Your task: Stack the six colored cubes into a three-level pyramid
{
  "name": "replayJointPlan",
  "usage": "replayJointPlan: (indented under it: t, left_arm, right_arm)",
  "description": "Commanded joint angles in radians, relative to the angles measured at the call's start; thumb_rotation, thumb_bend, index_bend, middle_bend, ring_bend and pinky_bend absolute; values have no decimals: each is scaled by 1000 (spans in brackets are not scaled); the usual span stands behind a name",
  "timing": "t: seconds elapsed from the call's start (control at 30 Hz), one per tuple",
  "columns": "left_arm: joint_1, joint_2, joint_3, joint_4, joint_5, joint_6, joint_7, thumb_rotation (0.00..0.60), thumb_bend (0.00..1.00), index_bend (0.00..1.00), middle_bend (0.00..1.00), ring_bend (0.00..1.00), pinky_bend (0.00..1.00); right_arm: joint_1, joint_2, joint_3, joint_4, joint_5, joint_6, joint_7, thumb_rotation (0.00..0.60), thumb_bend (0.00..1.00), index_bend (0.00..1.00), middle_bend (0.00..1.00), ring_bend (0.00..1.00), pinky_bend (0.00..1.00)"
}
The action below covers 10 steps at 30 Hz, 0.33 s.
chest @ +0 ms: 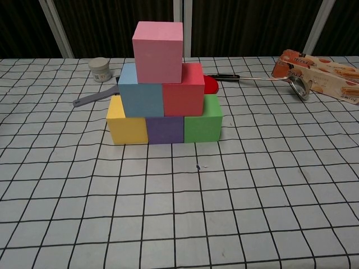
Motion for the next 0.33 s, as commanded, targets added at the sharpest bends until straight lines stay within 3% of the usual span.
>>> replayJointPlan:
  t: [0.03, 0.33]
  left_arm:
    - [21, 5, 16, 22, -1, 10, 14, 600, 39, 77, 43, 0, 167]
    - [75, -24, 37, 136, 60, 100, -61, 600, 25, 67, 36, 0, 142]
  right_arm:
    - [-95, -74, -16, 157, -13, 30, 11, 600, 41, 0, 0, 0, 0]
    - [-128, -43, 9, 133, -37, 54, 50, 600, 45, 0, 0, 0, 0]
